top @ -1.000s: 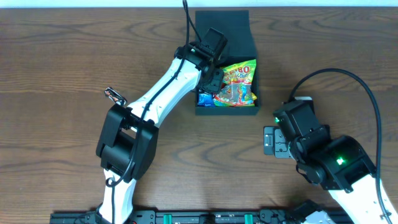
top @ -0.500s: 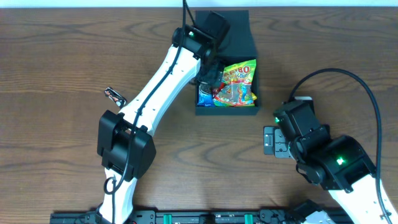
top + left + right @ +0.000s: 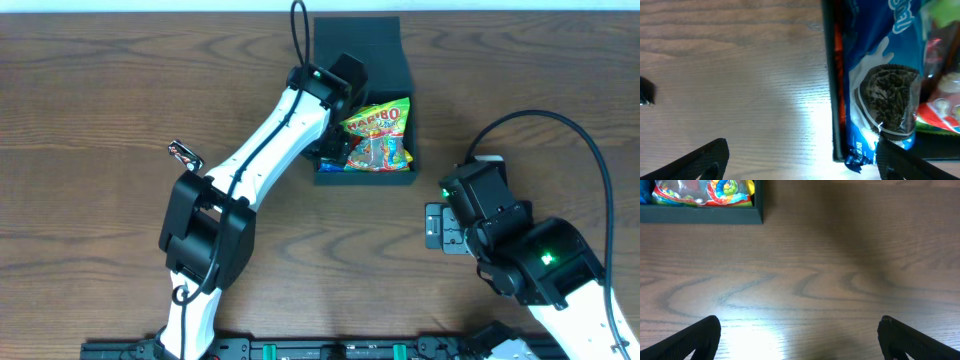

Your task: Pack container

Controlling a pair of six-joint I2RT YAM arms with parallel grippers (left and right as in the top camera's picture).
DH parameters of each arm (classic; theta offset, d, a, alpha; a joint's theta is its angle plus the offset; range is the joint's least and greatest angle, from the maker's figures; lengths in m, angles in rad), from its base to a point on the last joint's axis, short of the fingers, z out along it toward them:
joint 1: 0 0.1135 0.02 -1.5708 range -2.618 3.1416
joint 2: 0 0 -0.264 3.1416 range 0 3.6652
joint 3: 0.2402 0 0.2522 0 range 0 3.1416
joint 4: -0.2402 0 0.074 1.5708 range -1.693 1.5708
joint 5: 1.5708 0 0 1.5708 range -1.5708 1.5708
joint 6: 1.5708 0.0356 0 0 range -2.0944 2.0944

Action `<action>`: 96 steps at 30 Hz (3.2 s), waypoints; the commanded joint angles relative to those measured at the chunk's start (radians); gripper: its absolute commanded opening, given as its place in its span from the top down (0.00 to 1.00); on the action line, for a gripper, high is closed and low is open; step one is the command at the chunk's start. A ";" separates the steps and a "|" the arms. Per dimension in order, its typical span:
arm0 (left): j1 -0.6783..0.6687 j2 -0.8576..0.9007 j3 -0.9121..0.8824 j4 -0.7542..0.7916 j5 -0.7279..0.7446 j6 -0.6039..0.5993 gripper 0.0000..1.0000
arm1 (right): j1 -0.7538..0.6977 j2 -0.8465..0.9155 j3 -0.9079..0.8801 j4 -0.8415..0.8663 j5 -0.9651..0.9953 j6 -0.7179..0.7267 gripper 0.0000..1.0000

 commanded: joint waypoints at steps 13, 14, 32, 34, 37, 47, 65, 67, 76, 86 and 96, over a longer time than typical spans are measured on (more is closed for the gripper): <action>-0.028 -0.138 0.022 0.032 -0.017 -0.071 0.05 | 0.001 0.039 -0.023 0.175 0.071 0.011 0.01; -0.028 -0.148 0.022 0.033 -0.017 -0.082 0.05 | 0.001 0.056 -0.035 0.216 0.070 0.010 0.01; -0.124 -0.191 0.019 -0.172 -0.219 -0.161 0.01 | -0.181 0.523 -0.078 0.800 0.068 -0.053 0.01; -0.140 -0.254 0.019 -0.159 -0.232 -0.161 0.00 | -0.182 0.523 -0.078 0.819 0.037 -0.053 0.01; -0.145 -0.366 0.019 -0.142 -0.233 -0.148 0.00 | -0.180 0.523 -0.078 0.827 0.006 -0.053 0.01; -0.144 -0.819 -0.341 -0.039 -0.302 -0.187 0.01 | -0.167 0.595 -0.078 1.020 -0.098 -0.079 0.01; -0.146 -0.864 -0.463 -0.018 -0.203 -0.252 0.04 | -0.191 0.758 -0.078 1.234 0.114 -0.147 0.01; -0.146 -0.864 -0.463 -0.018 -0.197 -0.252 0.05 | -0.203 0.765 -0.078 1.237 0.120 -0.147 0.01; -0.146 -0.864 -0.463 -0.039 -0.197 -0.252 0.05 | -0.246 0.782 -0.077 1.249 0.126 -0.147 0.01; -0.144 -0.868 -0.462 -0.048 -0.299 -0.251 0.05 | -0.242 0.417 -0.075 1.064 0.122 -0.146 0.01; -0.024 -0.870 -0.462 -0.085 -0.377 -0.323 0.05 | -0.242 0.021 -0.076 0.456 -0.065 0.049 0.01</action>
